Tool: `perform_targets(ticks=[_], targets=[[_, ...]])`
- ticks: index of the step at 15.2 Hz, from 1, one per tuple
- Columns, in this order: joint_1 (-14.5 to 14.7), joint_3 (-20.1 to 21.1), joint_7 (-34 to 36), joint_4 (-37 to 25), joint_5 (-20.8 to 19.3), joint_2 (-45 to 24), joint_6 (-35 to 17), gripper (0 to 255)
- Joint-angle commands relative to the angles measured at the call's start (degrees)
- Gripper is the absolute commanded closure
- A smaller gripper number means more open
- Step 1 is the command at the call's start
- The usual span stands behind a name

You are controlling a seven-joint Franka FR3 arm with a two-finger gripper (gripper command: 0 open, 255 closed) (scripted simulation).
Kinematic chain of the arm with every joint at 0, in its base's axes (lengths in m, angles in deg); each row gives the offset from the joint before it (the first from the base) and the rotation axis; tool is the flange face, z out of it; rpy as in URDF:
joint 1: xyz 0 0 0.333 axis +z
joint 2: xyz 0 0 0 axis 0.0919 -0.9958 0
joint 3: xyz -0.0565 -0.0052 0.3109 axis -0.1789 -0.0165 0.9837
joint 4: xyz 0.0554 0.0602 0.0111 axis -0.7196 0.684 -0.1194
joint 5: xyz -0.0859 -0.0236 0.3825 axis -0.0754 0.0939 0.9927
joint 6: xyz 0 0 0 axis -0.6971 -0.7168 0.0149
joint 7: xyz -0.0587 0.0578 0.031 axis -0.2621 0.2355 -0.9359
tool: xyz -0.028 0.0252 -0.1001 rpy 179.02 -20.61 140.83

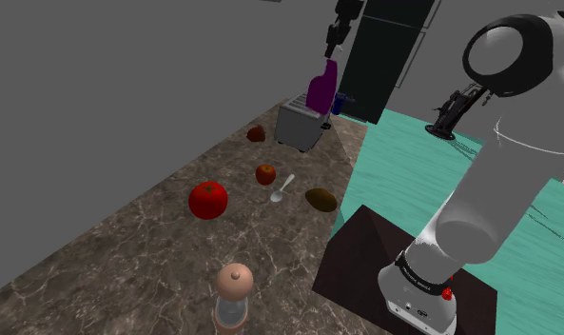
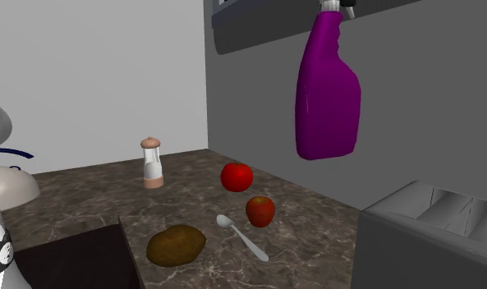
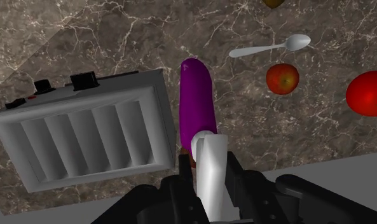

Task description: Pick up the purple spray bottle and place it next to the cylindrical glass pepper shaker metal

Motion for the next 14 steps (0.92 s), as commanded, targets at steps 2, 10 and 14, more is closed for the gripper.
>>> perform_targets(ticks=[2,10,14], targets=[[-0.3,-0.2,-0.2,-4.1,0.5,-1.2,3.0,255],[-2.1,-0.7,-0.7,-18.0,2.7,-6.5,11.9,255],[1.7,0.7,2.9,-8.3,-0.8,1.3,9.4,255]])
